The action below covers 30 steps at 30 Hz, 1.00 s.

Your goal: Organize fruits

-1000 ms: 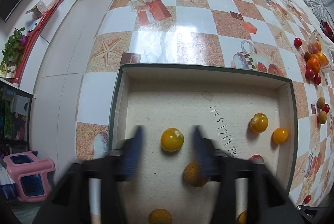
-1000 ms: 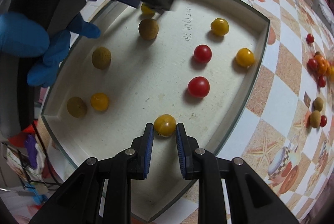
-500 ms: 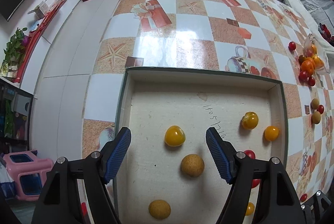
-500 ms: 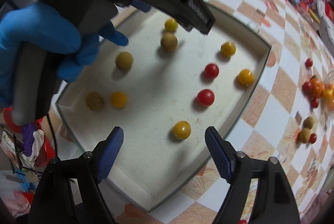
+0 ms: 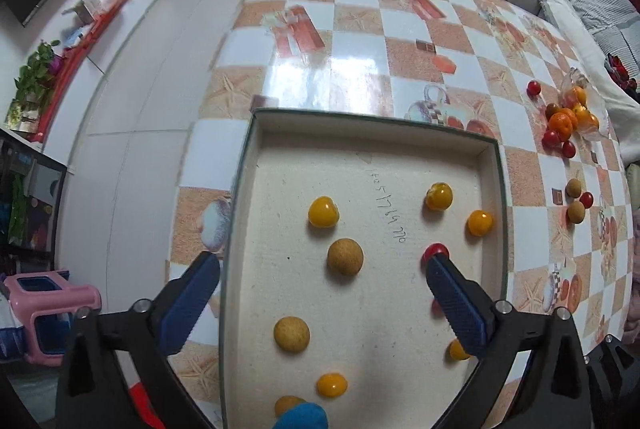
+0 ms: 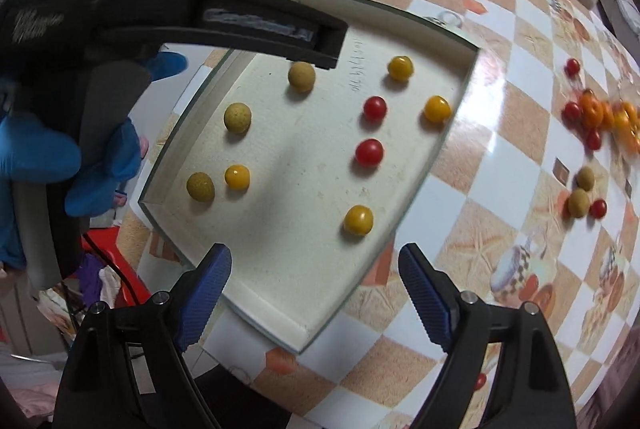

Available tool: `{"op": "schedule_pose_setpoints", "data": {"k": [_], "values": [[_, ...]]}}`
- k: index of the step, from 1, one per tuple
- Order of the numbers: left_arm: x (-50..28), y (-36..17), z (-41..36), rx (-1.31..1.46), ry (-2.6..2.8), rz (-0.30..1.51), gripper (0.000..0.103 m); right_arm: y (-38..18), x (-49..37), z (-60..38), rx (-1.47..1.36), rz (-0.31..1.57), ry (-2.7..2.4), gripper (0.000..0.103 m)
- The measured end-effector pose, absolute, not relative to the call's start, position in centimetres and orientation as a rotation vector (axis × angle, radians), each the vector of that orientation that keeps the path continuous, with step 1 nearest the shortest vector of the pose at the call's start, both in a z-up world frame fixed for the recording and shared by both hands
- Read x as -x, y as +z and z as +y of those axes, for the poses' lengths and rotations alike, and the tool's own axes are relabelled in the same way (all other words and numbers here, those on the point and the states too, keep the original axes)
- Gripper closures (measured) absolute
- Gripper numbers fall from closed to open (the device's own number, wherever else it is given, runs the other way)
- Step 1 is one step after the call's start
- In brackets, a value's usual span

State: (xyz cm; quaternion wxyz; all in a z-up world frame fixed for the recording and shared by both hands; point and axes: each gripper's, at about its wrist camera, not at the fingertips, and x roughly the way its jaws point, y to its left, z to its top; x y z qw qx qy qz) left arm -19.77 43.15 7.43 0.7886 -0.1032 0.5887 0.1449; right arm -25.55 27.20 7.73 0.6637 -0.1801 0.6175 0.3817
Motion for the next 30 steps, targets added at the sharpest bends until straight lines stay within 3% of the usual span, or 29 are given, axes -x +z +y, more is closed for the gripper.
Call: {"op": "schedule_pose_setpoints", "data": {"k": [10,12,13,30], "values": [[22.9,9.9,42.8,0.2,0.393,1.234,0.0,9.7,25.5,25.1,0.412,1.412,0.783,0.015],[24.1,10.8,42.4,0.141,0.447,1.225,0.0,10.1,25.2,24.9,0.417,1.412,0.764,0.01],[24.7,11.1,42.3,0.124,0.46,1.232,0.0,10.4,25.0,24.8,0.418,1.412,0.755,0.0],[31.0,12.5,40.0,0.153,0.372,1.402,0.0,13.8,23.8,24.7,0.398,1.386,0.704,0.0]]}}
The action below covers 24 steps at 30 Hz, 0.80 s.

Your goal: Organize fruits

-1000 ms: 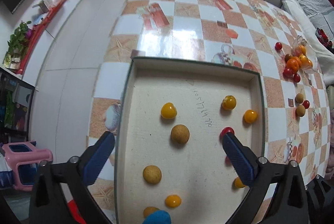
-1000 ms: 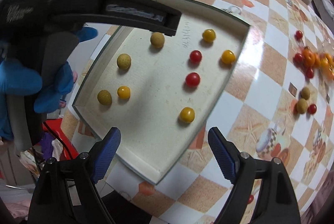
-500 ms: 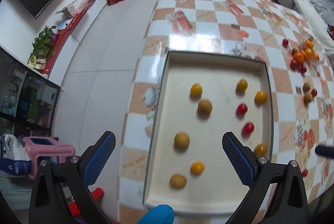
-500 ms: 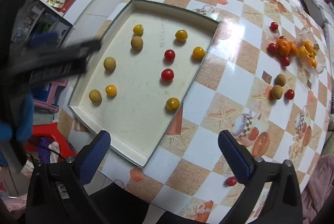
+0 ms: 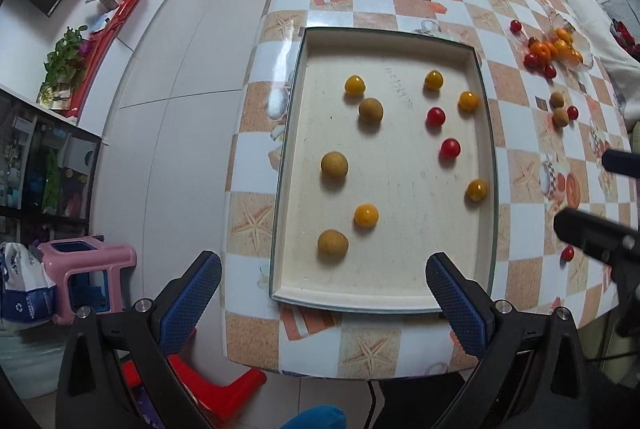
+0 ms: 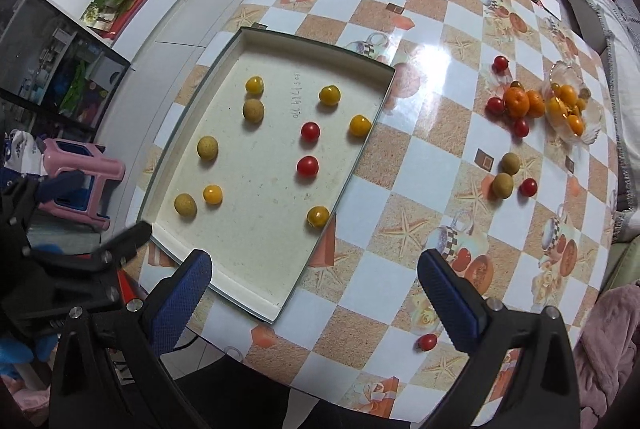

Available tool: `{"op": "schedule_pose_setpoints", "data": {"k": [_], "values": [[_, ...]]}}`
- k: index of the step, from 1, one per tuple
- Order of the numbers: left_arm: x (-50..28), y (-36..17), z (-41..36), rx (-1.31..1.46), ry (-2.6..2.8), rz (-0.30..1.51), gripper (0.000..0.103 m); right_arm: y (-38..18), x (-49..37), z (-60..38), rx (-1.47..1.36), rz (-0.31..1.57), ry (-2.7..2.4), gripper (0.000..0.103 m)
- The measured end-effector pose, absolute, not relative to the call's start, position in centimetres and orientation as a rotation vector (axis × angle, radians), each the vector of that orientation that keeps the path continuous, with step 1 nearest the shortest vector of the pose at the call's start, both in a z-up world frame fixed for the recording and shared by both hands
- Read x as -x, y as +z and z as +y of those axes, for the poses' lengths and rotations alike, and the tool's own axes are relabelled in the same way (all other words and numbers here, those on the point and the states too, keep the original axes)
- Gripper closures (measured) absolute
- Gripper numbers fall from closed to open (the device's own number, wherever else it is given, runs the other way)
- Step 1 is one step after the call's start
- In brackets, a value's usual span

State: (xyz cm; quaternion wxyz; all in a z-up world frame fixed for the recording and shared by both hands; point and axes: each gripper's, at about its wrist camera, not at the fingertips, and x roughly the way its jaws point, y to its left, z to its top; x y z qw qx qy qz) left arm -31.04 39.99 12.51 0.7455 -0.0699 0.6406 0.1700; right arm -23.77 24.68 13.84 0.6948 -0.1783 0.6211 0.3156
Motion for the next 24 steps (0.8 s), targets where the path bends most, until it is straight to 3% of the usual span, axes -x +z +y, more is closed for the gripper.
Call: {"op": "schedule_pose_setpoints", "data": {"k": [24], "values": [[32.7,12.3,39.0,0.141,0.336,1.424,0.0,14.5,24.6,27.3,0.497,1.372,0.748,0.0]]}}
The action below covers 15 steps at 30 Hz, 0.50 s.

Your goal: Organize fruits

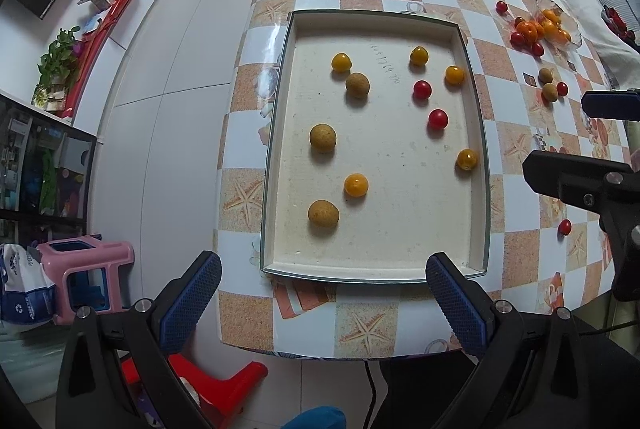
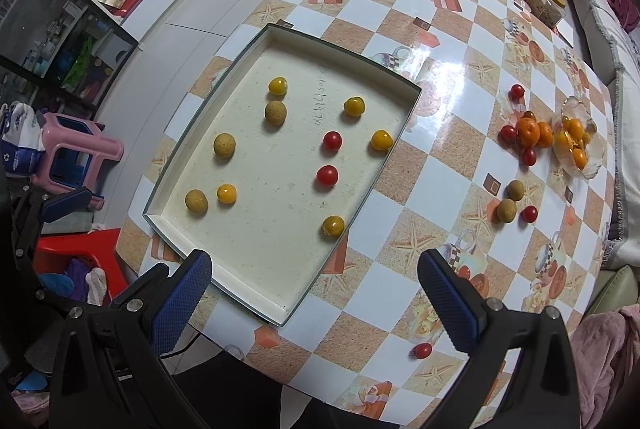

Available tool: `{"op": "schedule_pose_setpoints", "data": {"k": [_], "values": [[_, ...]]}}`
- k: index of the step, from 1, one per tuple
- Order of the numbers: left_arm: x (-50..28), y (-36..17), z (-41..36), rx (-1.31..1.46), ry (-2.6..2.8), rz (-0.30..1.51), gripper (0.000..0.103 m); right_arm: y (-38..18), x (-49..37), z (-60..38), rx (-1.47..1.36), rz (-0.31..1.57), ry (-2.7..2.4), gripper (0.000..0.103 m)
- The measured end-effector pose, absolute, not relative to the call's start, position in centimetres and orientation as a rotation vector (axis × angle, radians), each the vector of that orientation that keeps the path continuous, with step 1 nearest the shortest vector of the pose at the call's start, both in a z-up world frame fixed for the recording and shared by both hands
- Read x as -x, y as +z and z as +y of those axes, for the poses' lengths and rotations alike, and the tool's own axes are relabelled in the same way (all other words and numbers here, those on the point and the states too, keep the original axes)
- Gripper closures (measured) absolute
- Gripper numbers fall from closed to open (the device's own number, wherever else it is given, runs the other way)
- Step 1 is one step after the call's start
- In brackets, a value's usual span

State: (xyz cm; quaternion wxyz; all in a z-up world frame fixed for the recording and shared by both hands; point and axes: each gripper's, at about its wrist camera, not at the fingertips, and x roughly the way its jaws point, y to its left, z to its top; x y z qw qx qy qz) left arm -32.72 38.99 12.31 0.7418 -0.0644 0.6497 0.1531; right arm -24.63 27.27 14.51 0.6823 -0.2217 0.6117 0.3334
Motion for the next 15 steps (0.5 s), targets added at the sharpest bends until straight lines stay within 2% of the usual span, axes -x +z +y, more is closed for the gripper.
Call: {"op": "schedule_pose_setpoints", "data": {"k": [15], "values": [[32.68,12.23,38.27,0.126,0.322,1.443,0.0,14.26,24.96,27.47,0.504,1.371,0.748,0.0]]}}
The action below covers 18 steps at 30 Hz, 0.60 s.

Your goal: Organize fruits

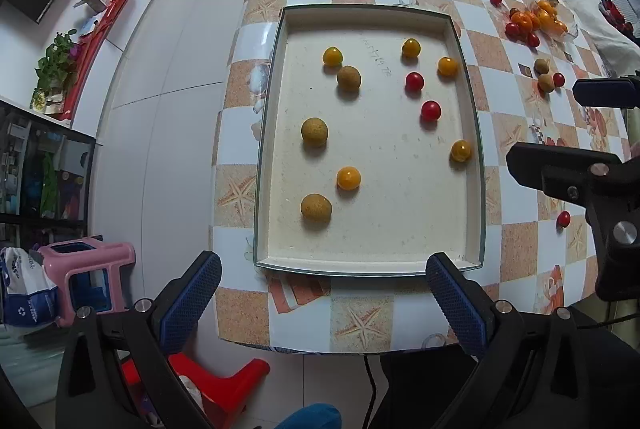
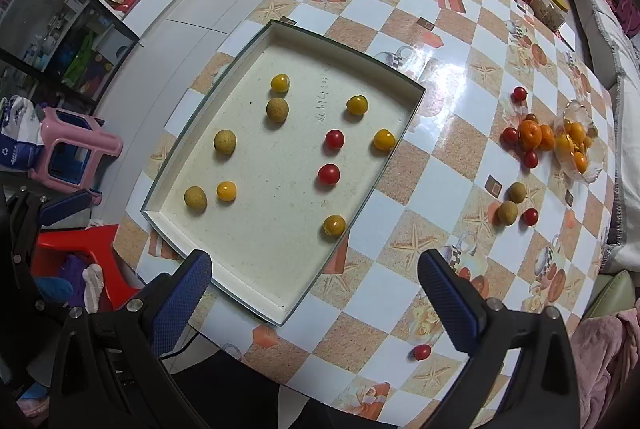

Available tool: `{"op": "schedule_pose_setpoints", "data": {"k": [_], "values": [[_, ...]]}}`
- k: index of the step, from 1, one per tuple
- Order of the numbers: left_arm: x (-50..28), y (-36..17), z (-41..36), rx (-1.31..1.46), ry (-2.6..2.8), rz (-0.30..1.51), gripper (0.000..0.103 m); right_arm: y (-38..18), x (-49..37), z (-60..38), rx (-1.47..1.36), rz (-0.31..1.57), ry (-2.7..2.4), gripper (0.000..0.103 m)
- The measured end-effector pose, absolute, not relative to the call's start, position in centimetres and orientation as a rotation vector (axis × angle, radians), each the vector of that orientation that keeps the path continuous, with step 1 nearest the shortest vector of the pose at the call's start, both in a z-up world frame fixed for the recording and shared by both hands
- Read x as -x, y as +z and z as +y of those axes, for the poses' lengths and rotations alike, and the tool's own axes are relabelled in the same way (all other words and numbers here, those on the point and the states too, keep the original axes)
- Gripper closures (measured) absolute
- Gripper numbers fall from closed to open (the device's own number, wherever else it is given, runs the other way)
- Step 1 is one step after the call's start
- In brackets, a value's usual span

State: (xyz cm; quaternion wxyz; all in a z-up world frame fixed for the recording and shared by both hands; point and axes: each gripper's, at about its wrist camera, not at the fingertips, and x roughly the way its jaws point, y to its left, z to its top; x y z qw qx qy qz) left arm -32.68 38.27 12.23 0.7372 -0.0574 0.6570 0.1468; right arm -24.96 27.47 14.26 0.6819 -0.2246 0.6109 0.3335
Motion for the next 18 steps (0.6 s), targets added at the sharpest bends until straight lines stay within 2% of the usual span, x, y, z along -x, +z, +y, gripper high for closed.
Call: {"op": "schedule_pose_setpoints", "data": {"k": [18], "values": [[32.6,11.68,37.93,0.123,0.329,1.48,0.0,13.24,24.63,28.05,0.556,1.371,0.776,0.0]]}}
